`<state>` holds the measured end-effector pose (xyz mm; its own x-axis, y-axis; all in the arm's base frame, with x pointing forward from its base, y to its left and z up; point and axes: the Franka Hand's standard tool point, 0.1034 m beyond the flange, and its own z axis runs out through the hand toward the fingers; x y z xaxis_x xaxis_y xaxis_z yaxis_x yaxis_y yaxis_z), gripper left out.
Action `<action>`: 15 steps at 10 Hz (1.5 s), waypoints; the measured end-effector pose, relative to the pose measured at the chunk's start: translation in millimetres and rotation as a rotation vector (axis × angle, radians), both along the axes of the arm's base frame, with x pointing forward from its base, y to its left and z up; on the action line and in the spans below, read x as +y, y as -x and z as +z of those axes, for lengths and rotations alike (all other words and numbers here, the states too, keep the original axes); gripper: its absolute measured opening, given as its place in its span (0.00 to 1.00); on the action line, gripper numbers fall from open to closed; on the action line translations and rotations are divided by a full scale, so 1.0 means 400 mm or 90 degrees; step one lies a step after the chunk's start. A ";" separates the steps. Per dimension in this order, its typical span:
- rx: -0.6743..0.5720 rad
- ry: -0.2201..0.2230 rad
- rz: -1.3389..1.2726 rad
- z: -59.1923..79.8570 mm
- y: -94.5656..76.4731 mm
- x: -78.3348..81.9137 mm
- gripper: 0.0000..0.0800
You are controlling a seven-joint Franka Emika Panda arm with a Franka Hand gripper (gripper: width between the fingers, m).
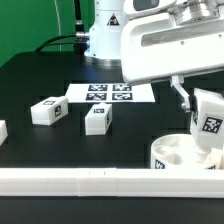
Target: Assemble stool
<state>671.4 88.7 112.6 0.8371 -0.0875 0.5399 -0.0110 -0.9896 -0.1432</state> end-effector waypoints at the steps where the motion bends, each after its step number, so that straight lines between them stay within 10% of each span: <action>1: 0.000 0.000 0.000 -0.001 0.000 0.000 0.42; 11: 0.025 -0.004 0.007 -0.010 0.005 -0.032 0.42; 15: 0.076 -0.053 0.015 -0.013 0.023 -0.024 0.42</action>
Offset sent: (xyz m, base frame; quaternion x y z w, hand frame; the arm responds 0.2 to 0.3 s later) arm -0.0098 0.0041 0.0005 0.0638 -0.0110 0.0357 0.9973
